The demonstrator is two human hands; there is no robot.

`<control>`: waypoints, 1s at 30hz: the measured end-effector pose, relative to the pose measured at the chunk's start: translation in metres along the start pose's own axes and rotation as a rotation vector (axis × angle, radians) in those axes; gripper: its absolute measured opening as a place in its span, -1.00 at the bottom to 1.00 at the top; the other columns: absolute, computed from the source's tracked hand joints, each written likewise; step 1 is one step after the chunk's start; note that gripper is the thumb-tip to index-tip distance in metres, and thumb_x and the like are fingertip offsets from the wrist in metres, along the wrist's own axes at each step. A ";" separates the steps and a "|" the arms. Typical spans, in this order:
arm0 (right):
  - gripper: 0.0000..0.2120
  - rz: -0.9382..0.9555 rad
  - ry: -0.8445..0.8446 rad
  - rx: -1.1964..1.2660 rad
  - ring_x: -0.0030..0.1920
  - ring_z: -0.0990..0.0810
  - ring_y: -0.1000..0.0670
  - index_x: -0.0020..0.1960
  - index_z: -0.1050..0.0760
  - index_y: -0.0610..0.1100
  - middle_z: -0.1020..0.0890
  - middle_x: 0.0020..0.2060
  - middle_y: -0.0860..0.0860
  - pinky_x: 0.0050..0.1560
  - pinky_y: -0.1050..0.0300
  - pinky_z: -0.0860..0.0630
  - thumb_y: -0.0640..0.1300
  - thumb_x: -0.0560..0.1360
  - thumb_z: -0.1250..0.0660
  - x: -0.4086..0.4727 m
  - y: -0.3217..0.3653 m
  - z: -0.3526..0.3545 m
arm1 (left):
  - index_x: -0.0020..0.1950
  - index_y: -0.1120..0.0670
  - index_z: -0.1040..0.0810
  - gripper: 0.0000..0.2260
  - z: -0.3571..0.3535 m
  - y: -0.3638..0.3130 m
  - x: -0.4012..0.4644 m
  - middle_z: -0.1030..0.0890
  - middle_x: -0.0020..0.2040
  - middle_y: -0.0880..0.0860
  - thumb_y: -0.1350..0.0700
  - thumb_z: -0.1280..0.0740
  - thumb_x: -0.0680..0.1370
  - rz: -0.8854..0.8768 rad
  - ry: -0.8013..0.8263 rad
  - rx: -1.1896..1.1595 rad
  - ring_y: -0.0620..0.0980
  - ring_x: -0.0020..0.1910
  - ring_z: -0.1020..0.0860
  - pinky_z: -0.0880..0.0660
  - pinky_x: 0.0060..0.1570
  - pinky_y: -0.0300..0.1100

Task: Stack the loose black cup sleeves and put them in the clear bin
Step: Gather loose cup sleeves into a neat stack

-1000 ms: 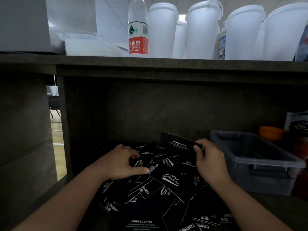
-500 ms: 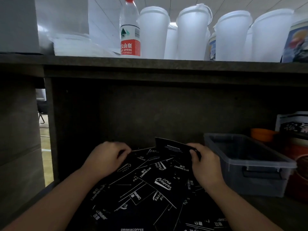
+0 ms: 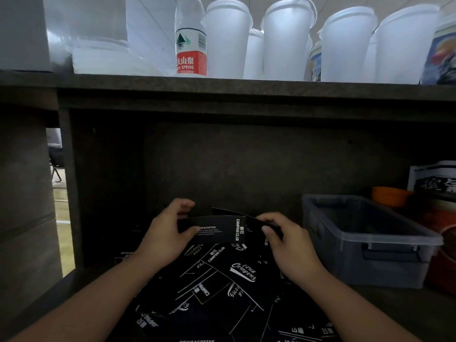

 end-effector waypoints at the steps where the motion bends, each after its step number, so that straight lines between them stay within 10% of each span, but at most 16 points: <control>1: -0.81 0.003 0.010 0.004 -0.02 -0.57 0.29 0.05 -0.58 0.03 -0.65 -0.10 0.24 -0.04 0.47 -0.41 -0.22 0.53 -0.33 0.000 0.000 -0.001 | 0.31 -0.09 -0.41 -0.50 -0.003 -0.002 0.000 -0.52 0.20 -0.13 0.21 -0.49 0.46 0.001 0.026 -0.021 -0.24 0.17 -0.50 -0.34 0.09 -0.50; 8: -0.86 0.017 0.058 -0.012 -0.13 -0.58 0.30 0.02 -0.58 0.03 -0.61 -0.21 0.26 -0.14 0.50 -0.39 -0.17 0.50 -0.39 -0.004 0.005 -0.008 | 0.54 -0.26 0.02 -0.33 -0.038 -0.024 -0.015 -0.18 0.54 -0.16 0.19 -0.26 0.62 -0.121 0.288 -0.066 -0.30 0.48 -0.17 -0.13 0.43 -0.31; 12: -0.81 -0.011 -0.089 -0.011 -0.23 -0.58 0.25 -0.01 -0.52 0.06 -0.61 -0.27 0.16 -0.28 0.46 -0.42 -0.24 0.53 -0.32 -0.002 0.001 0.012 | 0.57 -0.16 0.01 -0.27 -0.006 -0.033 -0.008 -0.13 0.52 -0.16 -0.24 -0.28 0.51 -0.186 0.115 0.247 -0.24 0.45 -0.06 -0.06 0.41 -0.26; 15: -0.75 -0.056 -0.143 -0.020 -0.13 -0.55 0.36 0.05 -0.56 0.04 -0.63 -0.18 0.21 -0.23 0.56 -0.39 -0.29 0.53 -0.30 0.000 -0.009 0.022 | 0.56 -0.21 0.05 -0.02 -0.005 -0.014 -0.009 0.01 0.54 -0.21 -0.58 -0.15 0.24 -0.072 0.371 0.452 -0.13 0.51 0.01 -0.09 0.49 -0.05; 20: -0.79 -0.129 -0.036 -0.076 -0.18 -0.59 0.24 0.06 -0.56 0.06 -0.65 -0.16 0.13 -0.23 0.46 -0.45 -0.22 0.56 -0.29 -0.001 -0.020 0.010 | 0.56 -0.25 0.10 -0.07 -0.030 0.007 -0.036 -0.16 0.51 -0.18 -0.39 -0.36 0.36 0.055 0.815 0.461 -0.19 0.47 -0.19 -0.21 0.40 -0.30; 26: -0.89 -0.202 -0.099 -0.134 -0.22 -0.58 0.11 0.05 -0.54 -0.05 -0.58 -0.27 0.10 -0.33 0.44 -0.35 -0.18 0.57 -0.27 0.000 -0.030 0.016 | 0.44 -0.28 -0.32 -0.07 -0.030 0.011 -0.029 -0.39 0.42 -0.24 -0.57 -0.32 0.11 0.047 0.765 0.246 -0.27 0.39 -0.36 -0.29 0.42 -0.27; 30: -0.86 -0.236 -0.191 -0.088 -0.18 -0.62 0.04 0.09 -0.56 -0.12 -0.60 -0.23 0.06 -0.27 0.35 -0.40 -0.21 0.57 -0.27 -0.001 -0.034 0.030 | 0.39 -0.20 -0.45 -0.55 -0.021 0.007 -0.021 -0.51 0.32 -0.21 0.02 -0.36 0.51 -0.025 0.639 0.301 -0.31 0.30 -0.44 -0.33 0.38 -0.29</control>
Point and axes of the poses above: each hand's wrist, its own x-axis towards the middle knuckle, its own z-axis out of the back of the hand, y = z × x, the point moved 9 cm from there along x, towards the middle knuckle
